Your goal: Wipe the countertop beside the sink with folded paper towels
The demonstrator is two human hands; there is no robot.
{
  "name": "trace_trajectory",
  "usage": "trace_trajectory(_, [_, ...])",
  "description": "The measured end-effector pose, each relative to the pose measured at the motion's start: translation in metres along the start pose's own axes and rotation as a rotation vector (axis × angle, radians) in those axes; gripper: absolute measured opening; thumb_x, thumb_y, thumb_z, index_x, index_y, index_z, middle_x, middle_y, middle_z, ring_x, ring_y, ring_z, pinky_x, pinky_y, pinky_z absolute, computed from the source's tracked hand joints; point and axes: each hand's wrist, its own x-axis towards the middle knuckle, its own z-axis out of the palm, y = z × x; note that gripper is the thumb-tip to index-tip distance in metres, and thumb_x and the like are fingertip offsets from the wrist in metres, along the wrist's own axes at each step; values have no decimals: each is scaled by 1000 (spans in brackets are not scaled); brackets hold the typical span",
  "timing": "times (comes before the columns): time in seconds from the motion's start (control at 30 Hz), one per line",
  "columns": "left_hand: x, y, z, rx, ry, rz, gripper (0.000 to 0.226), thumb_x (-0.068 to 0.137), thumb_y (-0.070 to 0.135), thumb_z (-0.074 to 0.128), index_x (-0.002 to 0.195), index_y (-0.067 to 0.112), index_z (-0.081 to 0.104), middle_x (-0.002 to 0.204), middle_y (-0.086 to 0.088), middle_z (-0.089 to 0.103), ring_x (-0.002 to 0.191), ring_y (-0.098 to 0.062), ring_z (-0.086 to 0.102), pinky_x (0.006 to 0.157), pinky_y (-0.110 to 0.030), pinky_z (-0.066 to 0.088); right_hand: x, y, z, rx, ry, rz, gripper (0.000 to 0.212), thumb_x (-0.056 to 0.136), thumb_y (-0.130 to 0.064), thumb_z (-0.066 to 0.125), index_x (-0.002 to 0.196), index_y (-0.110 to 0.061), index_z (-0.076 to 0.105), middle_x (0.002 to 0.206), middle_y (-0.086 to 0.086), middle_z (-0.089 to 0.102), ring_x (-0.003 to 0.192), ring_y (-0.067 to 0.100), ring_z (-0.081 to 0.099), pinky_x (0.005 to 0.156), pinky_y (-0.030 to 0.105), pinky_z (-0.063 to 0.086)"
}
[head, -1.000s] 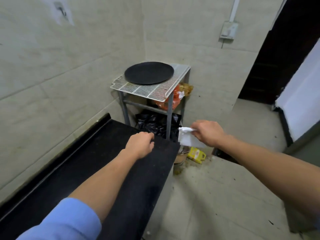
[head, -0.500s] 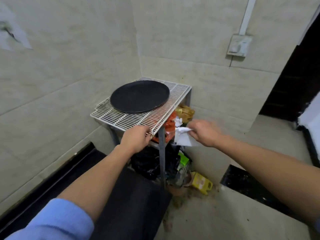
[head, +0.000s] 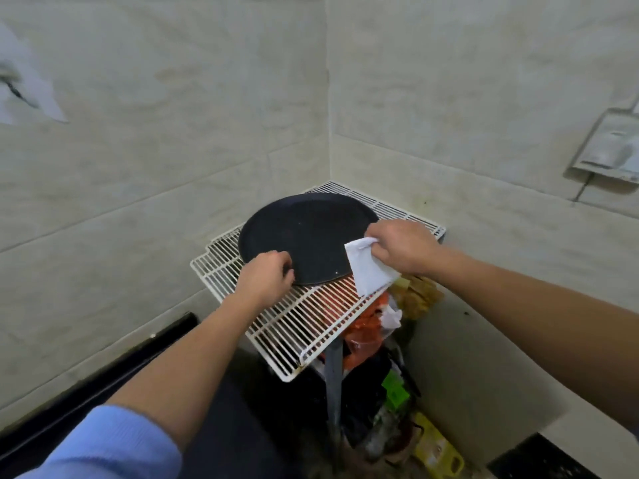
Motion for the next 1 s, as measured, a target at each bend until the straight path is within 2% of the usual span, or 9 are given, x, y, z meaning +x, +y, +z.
trace_trajectory(0.13, [47,-15,8,7,-51,-74,26,90,33,54,110,17,60,108,-7,58,99,-28,59,83,-40,50,63,5,1,11,-50,-86,25,93,-33,48,114,-26,57,112,0,65,95,21,61,78,32,46])
trace_trajectory(0.33, [89,-26,26,31,-114,-169,38,91,35,53,123,15,51,120,-9,49,112,-30,50,93,-43,45,141,-1,13,92,-175,-224,18,88,-27,48,101,-26,60,99,0,66,90,23,59,68,31,39])
trace_trajectory(0.43, [99,-32,32,12,-129,-229,42,90,35,54,127,15,48,124,-10,47,115,-31,48,95,-43,43,177,-10,24,124,-275,-284,17,89,-28,49,99,-26,62,100,-3,63,89,20,58,68,32,42])
trace_trajectory(0.57, [100,-39,40,-4,-132,-334,44,90,35,53,129,15,47,126,-11,46,117,-32,47,98,-45,41,230,-18,48,166,-385,-354,9,87,-28,50,88,-30,60,98,-4,63,87,19,58,73,35,48])
trace_trajectory(0.63, [98,-40,46,-1,-122,-382,43,90,36,52,128,15,48,126,-10,47,116,-32,47,97,-43,41,259,-23,64,167,-418,-372,12,87,-28,51,92,-27,61,102,1,64,87,20,58,75,36,49])
trace_trajectory(0.77, [100,-35,54,-4,-58,-455,41,91,36,50,127,17,51,127,-7,48,116,-29,46,96,-41,38,305,-30,93,124,-416,-376,28,90,-26,50,114,-19,63,108,5,62,89,23,54,69,31,40])
trace_trajectory(0.87, [100,-29,62,-14,-10,-496,37,91,35,49,123,16,52,126,-7,48,114,-28,46,94,-40,38,329,-35,116,108,-431,-389,30,90,-26,50,117,-20,62,114,5,62,100,26,57,73,32,41])
trace_trajectory(1.0, [97,-28,72,16,47,-496,35,91,35,48,119,14,53,125,-6,49,111,-28,47,93,-39,37,342,-33,142,132,-436,-388,32,89,-24,51,120,-21,59,119,6,61,104,28,56,78,34,44])
